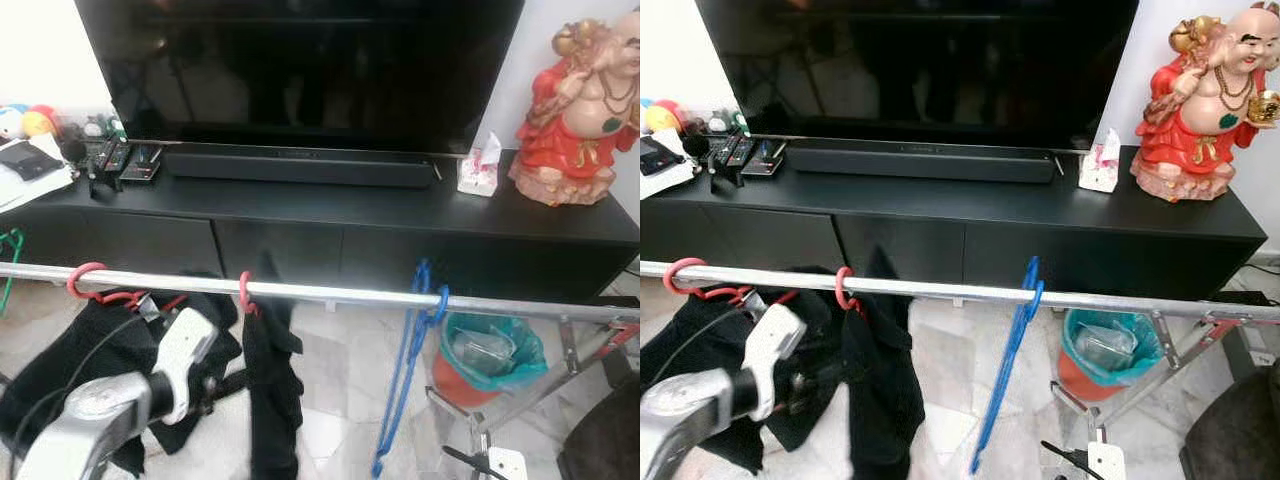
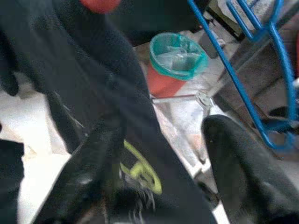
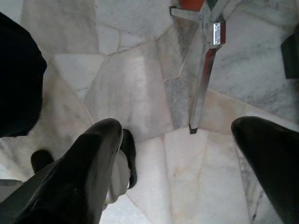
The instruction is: Hang hanger
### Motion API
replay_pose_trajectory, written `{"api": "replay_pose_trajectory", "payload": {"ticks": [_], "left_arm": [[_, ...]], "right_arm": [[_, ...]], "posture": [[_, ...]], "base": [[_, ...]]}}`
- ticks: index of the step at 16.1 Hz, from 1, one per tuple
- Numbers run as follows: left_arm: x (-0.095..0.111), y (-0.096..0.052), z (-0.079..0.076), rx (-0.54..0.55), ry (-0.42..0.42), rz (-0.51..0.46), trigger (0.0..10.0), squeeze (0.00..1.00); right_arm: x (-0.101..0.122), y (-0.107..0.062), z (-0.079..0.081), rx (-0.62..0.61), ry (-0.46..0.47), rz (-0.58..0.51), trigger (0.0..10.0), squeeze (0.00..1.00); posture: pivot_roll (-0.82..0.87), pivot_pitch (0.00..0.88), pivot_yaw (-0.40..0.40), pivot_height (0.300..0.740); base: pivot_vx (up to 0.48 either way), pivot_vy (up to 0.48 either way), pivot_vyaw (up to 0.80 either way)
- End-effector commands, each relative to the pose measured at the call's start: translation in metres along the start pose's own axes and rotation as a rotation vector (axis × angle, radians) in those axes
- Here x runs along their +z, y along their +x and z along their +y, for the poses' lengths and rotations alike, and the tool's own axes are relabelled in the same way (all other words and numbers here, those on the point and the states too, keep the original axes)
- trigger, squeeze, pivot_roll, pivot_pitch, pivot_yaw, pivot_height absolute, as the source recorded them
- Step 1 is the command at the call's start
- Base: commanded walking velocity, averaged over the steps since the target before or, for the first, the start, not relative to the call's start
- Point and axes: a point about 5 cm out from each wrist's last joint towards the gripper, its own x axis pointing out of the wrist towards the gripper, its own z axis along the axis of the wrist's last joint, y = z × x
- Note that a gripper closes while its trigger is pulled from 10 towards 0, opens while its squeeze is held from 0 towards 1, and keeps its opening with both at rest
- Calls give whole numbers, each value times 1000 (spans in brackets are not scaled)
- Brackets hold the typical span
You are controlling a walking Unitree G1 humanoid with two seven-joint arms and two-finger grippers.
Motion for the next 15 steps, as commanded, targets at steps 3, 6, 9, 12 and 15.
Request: {"api": "replay_pose_trajectory", "payload": {"ticks": [3,6,9,12,15], "left_arm": [[-4,-20,16,101,-77,-80,10000,0],[-26,-23,18,171,-211,-166,10000,0],[-81,-15,11,225,-264,50,10000,0],[-118,-8,45,640,-282,170,10000,0],[-161,1,43,822,-364,324,10000,0]], "right_arm": [[0,0,-2,-1,-11,7,10000,0],[0,0,-3,-2,-14,7,10000,0],[-1,0,-2,-4,-14,9,10000,0],[-2,0,-1,-3,-13,13,10000,0],[-3,0,0,-6,-9,17,10000,0]], "posture": [[-33,0,-43,732],[-35,0,-43,732],[-39,0,-37,732],[-37,0,-33,732],[-59,0,-27,732]], "base": [[0,0,0],[0,0,0],[0,0,0],[0,0,0],[0,0,0]]}}
